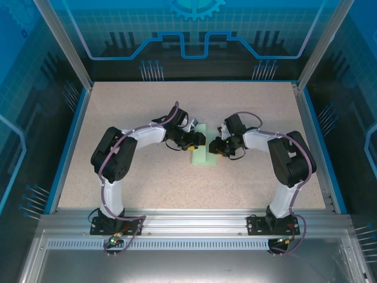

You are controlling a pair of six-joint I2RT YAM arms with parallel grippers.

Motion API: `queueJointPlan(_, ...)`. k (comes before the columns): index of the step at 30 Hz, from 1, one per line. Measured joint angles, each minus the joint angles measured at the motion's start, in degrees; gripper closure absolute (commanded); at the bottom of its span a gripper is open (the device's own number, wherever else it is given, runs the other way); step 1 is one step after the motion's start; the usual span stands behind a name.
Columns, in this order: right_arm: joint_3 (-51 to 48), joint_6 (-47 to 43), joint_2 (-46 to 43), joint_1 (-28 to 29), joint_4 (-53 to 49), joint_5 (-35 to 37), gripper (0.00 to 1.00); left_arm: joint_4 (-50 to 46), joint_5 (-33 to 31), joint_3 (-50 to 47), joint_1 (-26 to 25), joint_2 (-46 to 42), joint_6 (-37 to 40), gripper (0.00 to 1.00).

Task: Fold a paper plane with a square sheet of paper (fold left side to right side)
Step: First fold in half a square sheet of paper at the center of the table.

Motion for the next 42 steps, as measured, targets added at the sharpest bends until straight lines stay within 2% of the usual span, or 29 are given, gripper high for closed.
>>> queueJointPlan(5,-0.8,0.8,-1.6,-2.9,1.3,-3.4,0.66,0.7,0.1,0.1,-0.2,0.0,-0.6,0.49)
queueJointPlan(12,-0.8,3.7,-3.0,-5.1,8.1,-10.5,0.64,0.8,0.1,0.1,-0.2,0.1,-0.9,0.59)
queueJointPlan(23,0.4,7.3,2.2,-4.7,14.3,-15.8,0.65,0.7,0.1,0.5,-0.3,0.1,-0.9,0.6)
queueJointPlan(25,0.4,7.5,3.0,-4.5,14.4,-16.0,0.69,0.7,0.1,0.7,-0.3,0.2,-0.9,0.6)
queueJointPlan(30,0.5,7.5,3.2,-4.3,14.6,-15.9,0.92,0.7,0.0,0.9,-0.3,0.2,-0.8,0.52)
queueJointPlan(32,0.6,6.8,3.2,-4.3,14.2,-15.8,0.97,0.4,-0.5,0.9,-0.3,0.2,-0.7,0.49)
queueJointPlan(34,0.8,6.3,3.2,-4.3,13.5,-15.5,0.98,-0.3,-1.4,0.9,-0.3,0.0,-0.5,0.46)
queueJointPlan(42,0.9,5.0,3.2,-4.5,11.3,-14.0,1.0,-2.3,-7.1,0.9,-0.2,-4.0,-0.4,0.44)
